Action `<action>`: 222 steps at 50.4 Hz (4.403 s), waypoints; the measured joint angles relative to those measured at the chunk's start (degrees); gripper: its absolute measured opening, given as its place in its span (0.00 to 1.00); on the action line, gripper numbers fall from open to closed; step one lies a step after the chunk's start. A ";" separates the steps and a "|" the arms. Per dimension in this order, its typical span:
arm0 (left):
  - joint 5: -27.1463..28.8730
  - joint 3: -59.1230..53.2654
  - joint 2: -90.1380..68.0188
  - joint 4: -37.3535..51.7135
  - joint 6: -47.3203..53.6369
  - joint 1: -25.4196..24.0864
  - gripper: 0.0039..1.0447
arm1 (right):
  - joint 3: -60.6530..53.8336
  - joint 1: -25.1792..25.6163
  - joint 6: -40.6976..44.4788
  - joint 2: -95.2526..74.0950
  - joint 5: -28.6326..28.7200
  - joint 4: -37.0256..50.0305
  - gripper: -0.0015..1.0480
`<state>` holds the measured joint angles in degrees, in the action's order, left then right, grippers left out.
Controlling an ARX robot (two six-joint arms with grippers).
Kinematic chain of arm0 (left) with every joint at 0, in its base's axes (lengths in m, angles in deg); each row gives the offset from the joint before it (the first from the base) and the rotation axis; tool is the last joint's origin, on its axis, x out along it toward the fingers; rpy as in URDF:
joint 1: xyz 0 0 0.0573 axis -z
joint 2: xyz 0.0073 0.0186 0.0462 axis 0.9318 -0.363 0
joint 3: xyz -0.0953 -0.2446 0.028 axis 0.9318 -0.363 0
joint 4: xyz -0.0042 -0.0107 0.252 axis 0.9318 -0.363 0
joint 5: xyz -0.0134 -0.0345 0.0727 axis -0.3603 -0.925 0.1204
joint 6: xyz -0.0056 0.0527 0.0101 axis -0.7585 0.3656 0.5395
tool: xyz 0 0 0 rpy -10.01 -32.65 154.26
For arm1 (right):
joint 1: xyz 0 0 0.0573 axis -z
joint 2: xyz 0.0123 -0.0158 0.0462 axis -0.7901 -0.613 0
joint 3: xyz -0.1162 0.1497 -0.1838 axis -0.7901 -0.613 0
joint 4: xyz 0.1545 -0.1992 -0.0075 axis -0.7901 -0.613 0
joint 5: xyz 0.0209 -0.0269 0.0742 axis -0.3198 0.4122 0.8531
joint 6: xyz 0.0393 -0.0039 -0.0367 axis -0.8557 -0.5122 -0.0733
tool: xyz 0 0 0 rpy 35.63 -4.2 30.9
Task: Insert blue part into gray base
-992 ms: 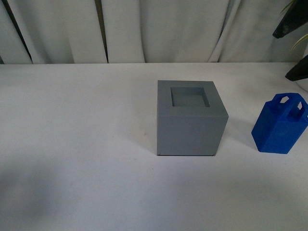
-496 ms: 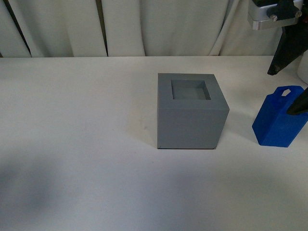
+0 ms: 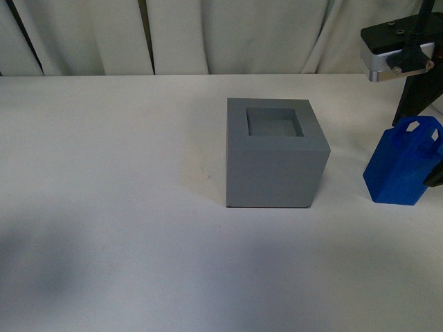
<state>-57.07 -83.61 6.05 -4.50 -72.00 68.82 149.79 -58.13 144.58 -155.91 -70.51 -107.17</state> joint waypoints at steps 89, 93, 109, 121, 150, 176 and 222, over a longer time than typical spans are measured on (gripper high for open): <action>0.00 0.00 0.00 0.00 0.02 0.00 0.94 | 20.94 -11.65 -7.45 -0.63 6.47 -11.10 0.45; 0.00 0.00 0.00 0.00 0.02 0.00 0.94 | 21.09 -12.72 -8.00 -1.07 6.27 -10.78 0.45; 0.00 0.00 0.00 0.00 0.00 0.00 0.94 | 21.14 -15.28 -9.70 -2.34 4.92 -9.79 0.45; 0.00 0.00 0.00 0.00 0.02 0.00 0.94 | 21.14 -16.31 -10.34 -3.08 3.89 -9.16 0.45; 0.00 0.00 0.00 0.00 0.02 0.00 0.94 | 18.95 -16.61 -10.73 -3.43 3.17 -6.93 0.45; 0.00 0.00 0.00 0.00 0.02 0.00 0.94 | 18.08 -16.46 -11.69 -4.04 4.07 -6.01 0.82; 0.00 0.00 0.00 0.00 0.02 0.00 0.94 | -15.21 4.24 -13.88 23.93 33.66 14.38 0.93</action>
<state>-57.07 -83.61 6.05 -4.50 -71.98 68.82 134.58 -53.89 130.70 -131.98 -36.85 -92.79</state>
